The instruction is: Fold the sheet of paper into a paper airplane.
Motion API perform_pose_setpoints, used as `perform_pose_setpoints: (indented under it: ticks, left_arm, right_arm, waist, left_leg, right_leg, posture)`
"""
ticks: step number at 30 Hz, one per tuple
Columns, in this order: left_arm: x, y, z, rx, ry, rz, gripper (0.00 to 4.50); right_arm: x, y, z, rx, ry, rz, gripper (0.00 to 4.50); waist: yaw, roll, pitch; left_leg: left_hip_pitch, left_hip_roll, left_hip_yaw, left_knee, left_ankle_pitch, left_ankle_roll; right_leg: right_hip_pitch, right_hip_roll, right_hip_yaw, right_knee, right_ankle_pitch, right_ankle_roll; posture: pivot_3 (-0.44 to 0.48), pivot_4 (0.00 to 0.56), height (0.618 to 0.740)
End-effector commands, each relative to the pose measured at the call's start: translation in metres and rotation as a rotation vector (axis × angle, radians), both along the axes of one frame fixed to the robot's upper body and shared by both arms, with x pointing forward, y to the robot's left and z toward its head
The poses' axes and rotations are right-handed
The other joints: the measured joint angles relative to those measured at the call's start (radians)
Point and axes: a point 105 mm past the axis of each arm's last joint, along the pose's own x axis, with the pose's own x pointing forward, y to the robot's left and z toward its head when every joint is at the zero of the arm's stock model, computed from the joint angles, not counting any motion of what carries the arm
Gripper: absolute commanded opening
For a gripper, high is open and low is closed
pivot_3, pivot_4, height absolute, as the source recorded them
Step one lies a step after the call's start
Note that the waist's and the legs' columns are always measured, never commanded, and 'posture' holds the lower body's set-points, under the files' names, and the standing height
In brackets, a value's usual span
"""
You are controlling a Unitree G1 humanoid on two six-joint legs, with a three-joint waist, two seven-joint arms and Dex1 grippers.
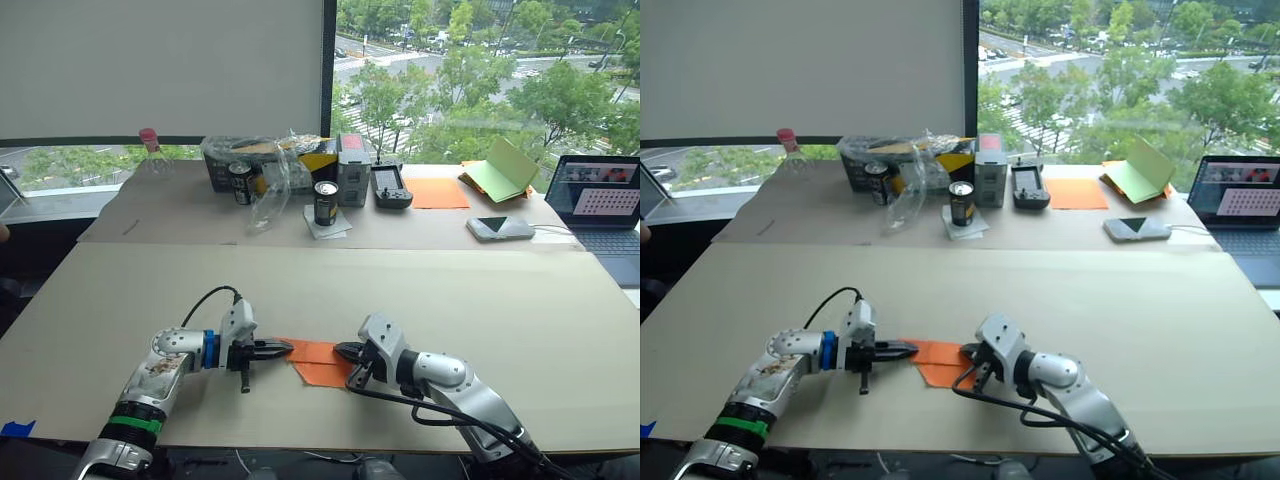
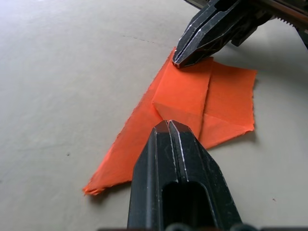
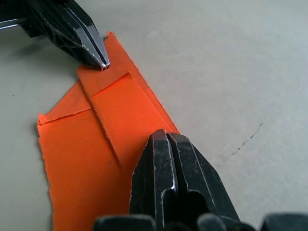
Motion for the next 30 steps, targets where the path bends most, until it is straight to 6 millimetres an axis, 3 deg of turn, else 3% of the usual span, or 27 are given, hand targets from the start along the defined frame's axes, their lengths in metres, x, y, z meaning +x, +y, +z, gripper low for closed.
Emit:
perform_pose_setpoints:
  ticks: [1,7,11,15,20,24,30]
  left_arm:
    - [-0.003,-0.008,-0.01,0.042,0.002,-0.02,0.0]
    - [-0.004,-0.009,-0.017,0.074,0.017,-0.038,0.0]
    - [-0.003,-0.008,-0.018,0.081,0.019,-0.046,0.0]
    - [-0.001,-0.006,-0.005,0.059,0.009,-0.059,0.0]
    - [0.003,-0.002,0.034,-0.027,-0.03,-0.001,0.0]
    - [-0.002,0.011,0.063,-0.051,-0.007,0.042,0.0]
    - [-0.011,0.035,0.073,0.027,0.021,0.094,0.0]
  right_arm:
    - [0.002,-0.015,-0.017,-0.061,0.05,-0.048,0.03]
    - [0.007,-0.03,0.018,0.05,0.034,-0.092,0.03]
    - [-0.001,-0.044,0.032,0.089,0.106,-0.05,0.03]
    - [-0.003,-0.05,0.047,0.125,0.15,-0.012,1.26]
    - [-0.001,-0.052,0.06,0.181,0.198,-0.001,2.94]
    - [-0.009,-0.047,0.054,0.213,0.337,0.047,2.94]
    - [-0.003,-0.044,0.037,0.184,0.413,0.052,2.94]
  waist:
    - [0.001,0.0,0.0]
    - [0.007,0.001,0.001]
    - [0.01,0.002,0.001]
    - [0.009,0.002,0.001]
    - [-0.001,0.001,0.003]
    - [0.0,0.0,0.004]
    - [-0.001,0.0,0.006]
  left_leg:
    - [0.0,0.0,0.0,0.0,0.0,0.0]
    - [-0.001,-0.001,0.0,0.0,0.0,0.0]
    - [-0.01,-0.003,-0.001,0.0,0.0,0.0]
    - [-0.012,-0.004,-0.001,0.0,0.0,0.0]
    - [-0.018,-0.003,0.0,0.0,0.0,0.0]
    - [-0.029,-0.001,-0.001,0.0,0.0,0.0]
    - [-0.031,-0.004,0.0,0.001,0.0,0.0]
  right_leg:
    - [0.0,0.0,0.0,0.0,0.0,0.0]
    - [0.0,-0.001,0.0,-0.002,0.0,0.0]
    - [-0.006,-0.002,0.0,-0.006,0.002,0.002]
    - [-0.008,-0.003,0.0,-0.006,0.002,0.002]
    - [-0.015,-0.002,0.0,-0.006,0.003,0.002]
    - [-0.025,0.0,0.0,-0.004,0.006,-0.002]
    - [-0.031,-0.003,0.0,0.003,0.008,-0.006]
  posture:
    - [0.0,0.15,0.732]
    - [0.0,0.15,0.732]
    - [0.0,0.15,0.732]
    - [0.0,0.15,0.732]
    - [0.0,0.15,0.732]
    - [0.0,0.15,0.732]
    - [0.0,0.15,0.732]
